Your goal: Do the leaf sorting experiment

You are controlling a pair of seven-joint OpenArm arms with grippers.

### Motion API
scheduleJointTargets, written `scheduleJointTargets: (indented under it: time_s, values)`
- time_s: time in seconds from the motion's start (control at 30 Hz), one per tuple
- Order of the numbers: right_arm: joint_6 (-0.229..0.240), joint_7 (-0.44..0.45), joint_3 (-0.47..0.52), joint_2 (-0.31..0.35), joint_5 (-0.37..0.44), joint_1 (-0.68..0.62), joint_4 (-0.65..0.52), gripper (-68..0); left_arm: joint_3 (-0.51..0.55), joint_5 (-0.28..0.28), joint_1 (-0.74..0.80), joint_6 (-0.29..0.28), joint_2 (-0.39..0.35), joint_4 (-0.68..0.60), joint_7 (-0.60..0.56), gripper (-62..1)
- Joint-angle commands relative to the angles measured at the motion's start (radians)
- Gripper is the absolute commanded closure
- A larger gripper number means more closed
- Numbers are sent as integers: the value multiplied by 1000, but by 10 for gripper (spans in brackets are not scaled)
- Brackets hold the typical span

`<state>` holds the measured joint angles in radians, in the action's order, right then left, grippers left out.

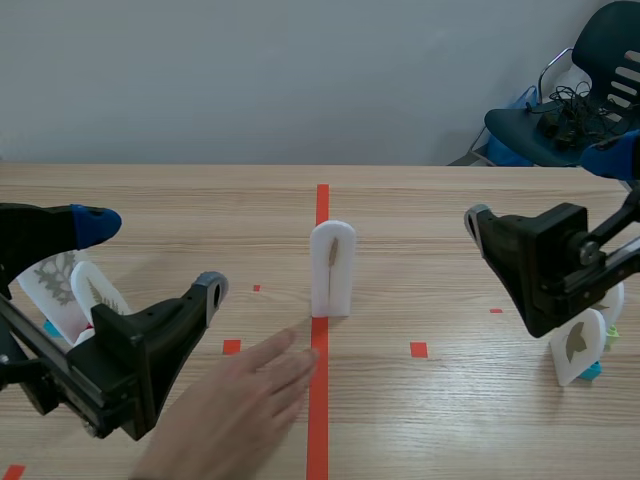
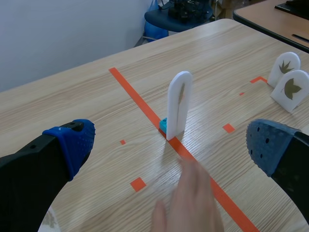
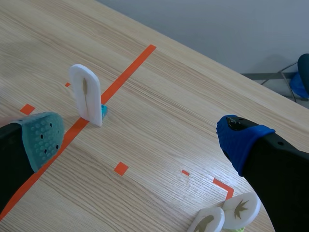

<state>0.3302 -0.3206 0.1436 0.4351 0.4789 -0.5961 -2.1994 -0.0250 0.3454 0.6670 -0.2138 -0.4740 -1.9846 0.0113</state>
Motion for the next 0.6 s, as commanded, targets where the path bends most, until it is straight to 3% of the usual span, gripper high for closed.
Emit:
scheduleJointTargets:
  time_s: [0.0, 0.2, 0.37, 0.57]
  values:
    - [0, 12, 3, 3, 0, 9, -10, -679, 2, 6, -3, -14, 2, -13, -13, -623]
    - [4, 15, -27, 3, 0, 47, 49, -679, 2, 6, -3, -18, 2, -13, -13, -623]
    - [36, 66, -122, 3, 0, 177, 245, -679, 2, 6, -3, -18, 2, -13, -13, -623]
    - [60, 139, -302, 2, -13, 382, 507, -679, 2, 6, -3, -18, 2, -13, -14, -623]
